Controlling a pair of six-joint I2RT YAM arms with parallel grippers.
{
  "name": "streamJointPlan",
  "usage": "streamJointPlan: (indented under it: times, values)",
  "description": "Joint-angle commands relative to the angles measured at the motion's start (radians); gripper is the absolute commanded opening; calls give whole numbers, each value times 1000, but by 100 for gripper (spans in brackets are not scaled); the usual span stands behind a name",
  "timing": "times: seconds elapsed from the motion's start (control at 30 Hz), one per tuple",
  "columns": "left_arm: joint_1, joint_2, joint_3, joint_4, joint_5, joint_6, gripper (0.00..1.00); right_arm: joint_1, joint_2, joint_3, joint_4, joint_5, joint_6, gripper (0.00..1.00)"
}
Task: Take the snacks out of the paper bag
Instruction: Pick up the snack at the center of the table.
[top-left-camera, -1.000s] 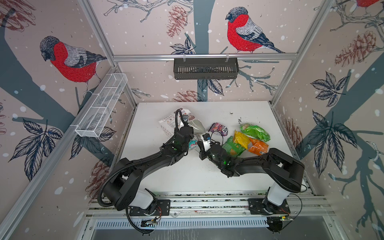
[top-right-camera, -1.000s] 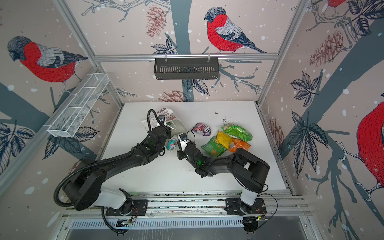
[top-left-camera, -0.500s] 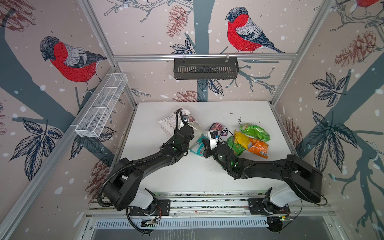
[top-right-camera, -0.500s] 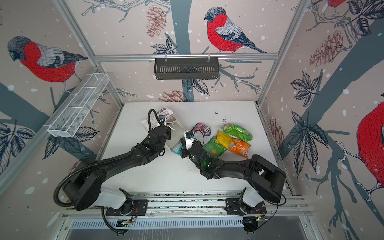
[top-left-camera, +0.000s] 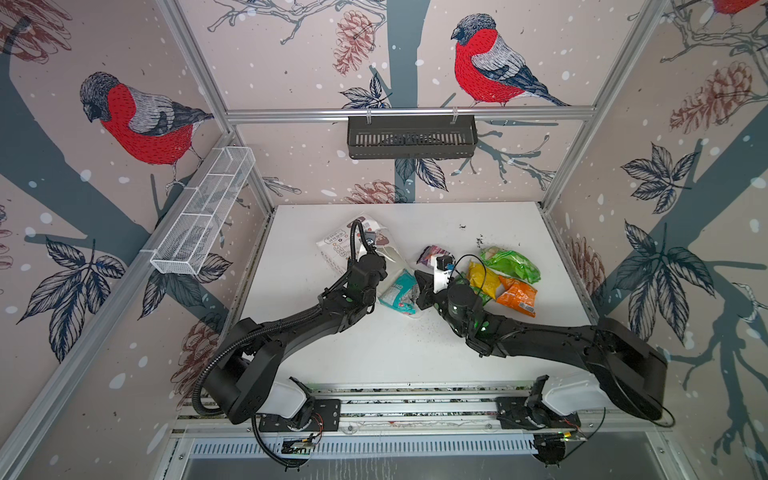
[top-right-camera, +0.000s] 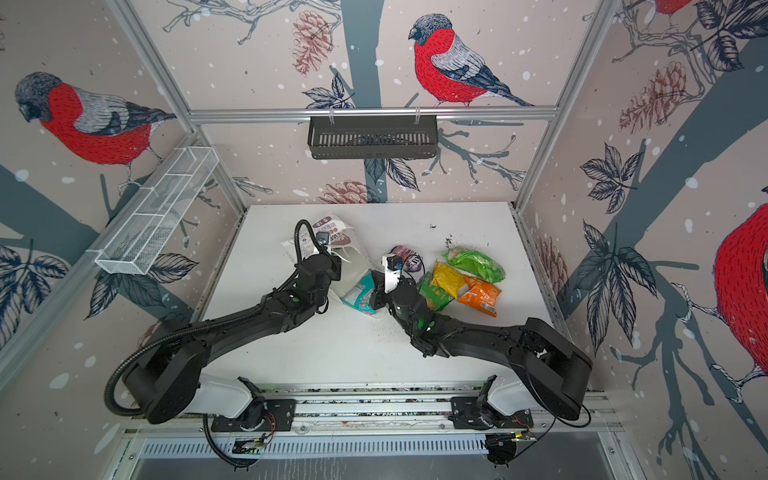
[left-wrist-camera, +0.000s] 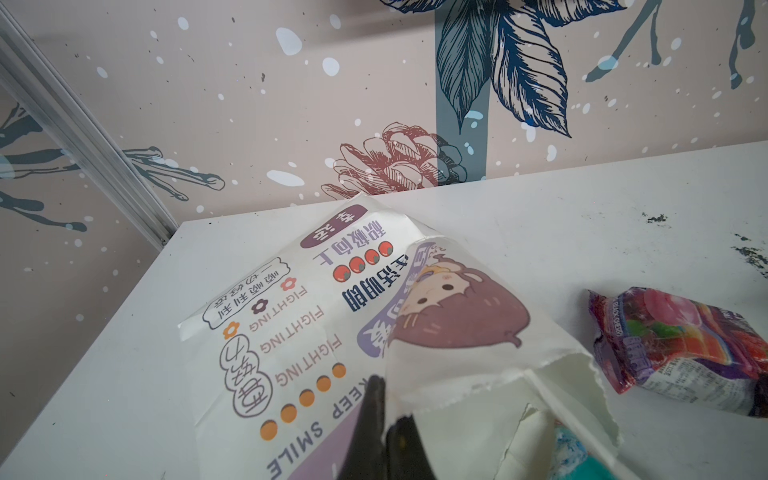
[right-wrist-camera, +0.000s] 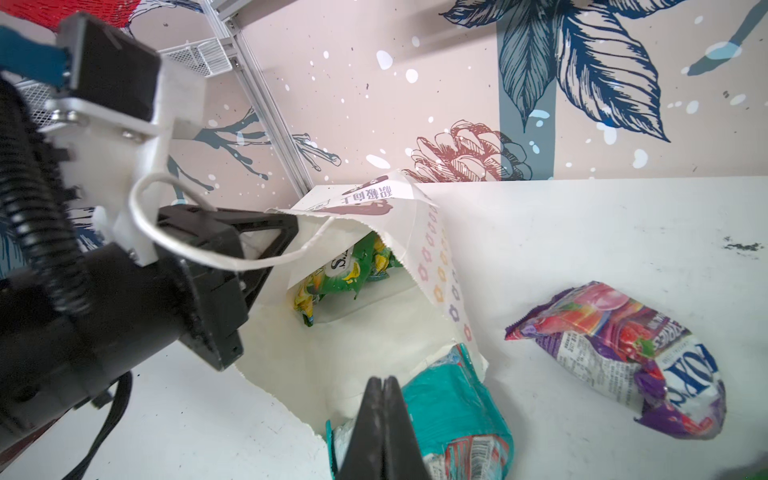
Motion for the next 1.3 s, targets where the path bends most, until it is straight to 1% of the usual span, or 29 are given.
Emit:
streamJointPlan:
  times: [0.0, 0.03, 0.07, 0.1, 0.27, 0.3, 0.33, 0.43, 0.57, 0.67, 0.8, 0.97, 1.07, 1.1, 1.13, 1.2, 1.27]
  values:
    - [3, -12, -5, 19, -25, -15, 0, -36, -10, 6, -41, -113, 29, 1]
    - [3, -13, -5, 18, -23, -16, 0, -45, -8, 6, -48, -163, 28, 15]
    - [3, -13, -5, 20, -20, -15, 0, -55, -6, 6, -55, -221, 26, 37]
    - [3, -11, -5, 20, -19, -17, 0, -58, -5, 9, -74, -261, 26, 47]
    - [3, -1, -3, 28, -16, -22, 0, -25, 28, 10, -121, -400, -6, 63]
    - [3, 2, -3, 29, -14, -22, 0, -10, 47, 19, -145, -398, -9, 66]
    - [3, 4, -2, 29, -13, -23, 0, -1, 65, 32, -168, -391, -11, 67]
    - [3, 4, 0, 27, -12, -29, 0, 6, 138, 86, -260, -380, 5, 67]
    - [3, -6, -2, 25, -14, -31, 0, 8, 230, 135, -322, -363, 15, 61]
    - [3, -16, -9, 27, -7, -32, 0, 15, 286, 173, -374, -308, 15, 57]
    - [3, -25, -17, 31, -11, -32, 0, 38, 366, 256, -498, -186, 8, 57]
    - [3, -22, -18, 33, -16, -25, 0, 40, 433, 298, -553, -152, 38, 57]
    - [3, -22, -19, 37, -16, -21, 0, 40, 465, 324, -600, -104, 57, 52]
    - [3, -22, -20, 40, -17, -20, 0, 40, 475, 330, -610, -89, 62, 48]
    - [3, -21, -19, 40, -19, -18, 0, 41, 480, 335, -615, -82, 66, 42]
    - [3, -17, -18, 40, -20, -17, 0, 40, 488, 336, -615, -67, 73, 21]
    - [3, -14, -17, 39, -22, -14, 0, 40, 490, 335, -615, -48, 76, 8]
